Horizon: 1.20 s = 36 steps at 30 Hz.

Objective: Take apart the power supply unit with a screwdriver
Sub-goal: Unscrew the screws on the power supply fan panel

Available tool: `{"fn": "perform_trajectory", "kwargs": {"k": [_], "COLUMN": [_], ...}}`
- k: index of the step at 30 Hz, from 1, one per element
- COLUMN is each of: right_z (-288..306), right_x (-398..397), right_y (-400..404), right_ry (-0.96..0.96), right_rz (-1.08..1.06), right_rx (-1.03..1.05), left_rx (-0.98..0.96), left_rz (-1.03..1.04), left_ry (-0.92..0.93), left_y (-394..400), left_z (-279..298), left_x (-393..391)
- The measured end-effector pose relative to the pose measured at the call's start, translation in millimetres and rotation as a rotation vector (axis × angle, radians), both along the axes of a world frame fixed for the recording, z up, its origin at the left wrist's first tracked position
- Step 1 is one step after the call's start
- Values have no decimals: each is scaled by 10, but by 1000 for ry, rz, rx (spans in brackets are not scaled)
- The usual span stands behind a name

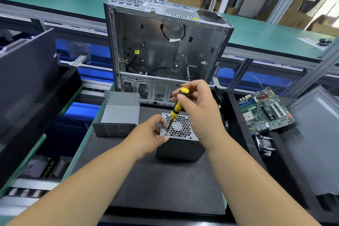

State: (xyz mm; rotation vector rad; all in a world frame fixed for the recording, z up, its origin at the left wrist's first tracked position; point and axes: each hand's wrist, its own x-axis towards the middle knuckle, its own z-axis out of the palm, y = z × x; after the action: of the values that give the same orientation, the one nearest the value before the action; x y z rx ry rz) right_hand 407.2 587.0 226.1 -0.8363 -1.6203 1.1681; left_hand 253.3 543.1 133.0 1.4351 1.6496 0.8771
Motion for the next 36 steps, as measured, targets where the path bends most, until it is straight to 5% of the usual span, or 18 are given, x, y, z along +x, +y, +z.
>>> {"fn": "perform_trajectory", "kwargs": {"k": [5,12,36], "right_z": [-23,-82,-97], "right_x": [0,-132,-218], "right_y": [52,31,134], "right_ry": [66,392,393], "right_rz": [28,183,258], "right_rx": [-83,-346,-434], "left_rx": [-1,-9,-28], "left_rz": [12,17,-31], "left_ry": [-60,-163,-201], "left_y": [14,30,10], "left_z": [-49,-60,27], "left_x": [-5,-13,0]}}
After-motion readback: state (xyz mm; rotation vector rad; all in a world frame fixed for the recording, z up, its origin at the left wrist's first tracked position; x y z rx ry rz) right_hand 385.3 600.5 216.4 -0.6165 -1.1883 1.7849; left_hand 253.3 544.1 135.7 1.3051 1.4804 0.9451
